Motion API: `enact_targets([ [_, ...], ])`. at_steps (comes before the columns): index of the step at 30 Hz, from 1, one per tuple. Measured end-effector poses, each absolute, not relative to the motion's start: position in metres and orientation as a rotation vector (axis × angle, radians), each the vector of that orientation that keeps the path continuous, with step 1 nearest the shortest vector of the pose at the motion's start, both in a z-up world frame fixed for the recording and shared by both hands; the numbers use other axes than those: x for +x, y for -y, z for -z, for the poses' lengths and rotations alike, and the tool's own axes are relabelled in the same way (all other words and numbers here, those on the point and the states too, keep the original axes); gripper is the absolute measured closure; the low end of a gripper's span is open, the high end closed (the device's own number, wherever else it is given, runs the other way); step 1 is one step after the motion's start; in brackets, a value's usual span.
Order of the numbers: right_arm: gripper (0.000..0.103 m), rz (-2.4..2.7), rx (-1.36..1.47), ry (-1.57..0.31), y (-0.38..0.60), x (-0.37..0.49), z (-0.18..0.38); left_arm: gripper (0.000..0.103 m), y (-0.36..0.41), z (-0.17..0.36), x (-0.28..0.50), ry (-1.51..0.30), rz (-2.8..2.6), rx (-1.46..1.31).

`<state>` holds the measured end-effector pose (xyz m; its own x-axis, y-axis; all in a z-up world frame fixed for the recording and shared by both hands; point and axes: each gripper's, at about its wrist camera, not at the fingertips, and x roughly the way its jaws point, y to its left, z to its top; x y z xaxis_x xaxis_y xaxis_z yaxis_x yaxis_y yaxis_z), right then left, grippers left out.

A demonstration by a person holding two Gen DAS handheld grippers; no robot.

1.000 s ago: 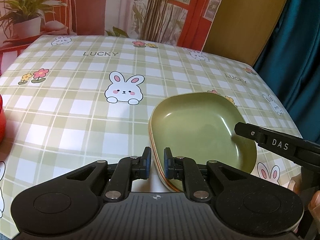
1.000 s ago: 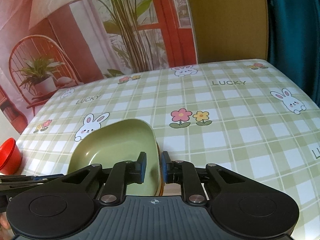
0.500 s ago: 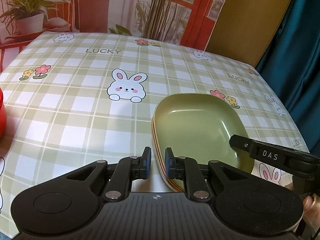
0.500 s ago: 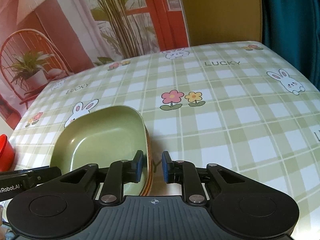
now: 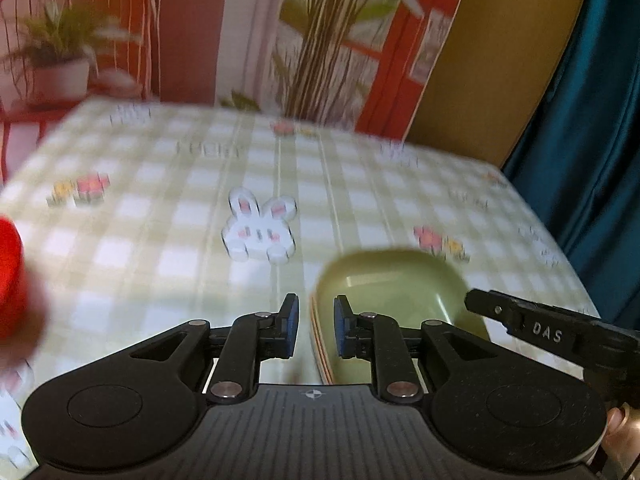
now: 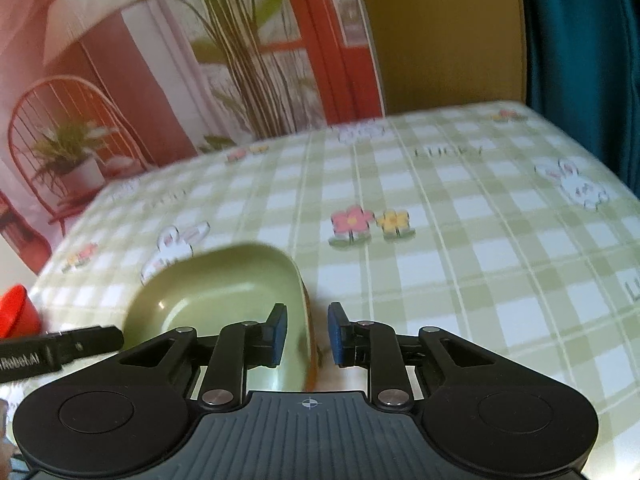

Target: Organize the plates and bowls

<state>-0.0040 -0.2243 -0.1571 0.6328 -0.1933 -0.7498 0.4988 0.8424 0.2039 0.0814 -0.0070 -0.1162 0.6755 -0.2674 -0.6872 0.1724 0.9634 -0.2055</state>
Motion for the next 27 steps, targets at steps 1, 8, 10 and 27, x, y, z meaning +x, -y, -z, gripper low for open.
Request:
enact_targets([
  [1, 0.081, 0.404, 0.407, -0.781, 0.223, -0.003, 0.152, 0.083, 0.004, 0.109, 0.083, -0.778, 0.247, -0.117],
  [8, 0.082, 0.343, 0.347, -0.715, 0.213, 0.022, 0.122, 0.083, -0.047, 0.057, 0.099, -0.692, 0.235, -0.096],
  [10, 0.082, 0.321, 0.336, -0.701, 0.207, 0.032, 0.114, 0.083, -0.067, 0.043, 0.104, -0.676, 0.223, -0.103],
  [27, 0.081, 0.045, 0.335, -0.718, 0.100, 0.158, 0.096, 0.064, -0.230, 0.011, 0.089, -0.634, -0.017, -0.048],
])
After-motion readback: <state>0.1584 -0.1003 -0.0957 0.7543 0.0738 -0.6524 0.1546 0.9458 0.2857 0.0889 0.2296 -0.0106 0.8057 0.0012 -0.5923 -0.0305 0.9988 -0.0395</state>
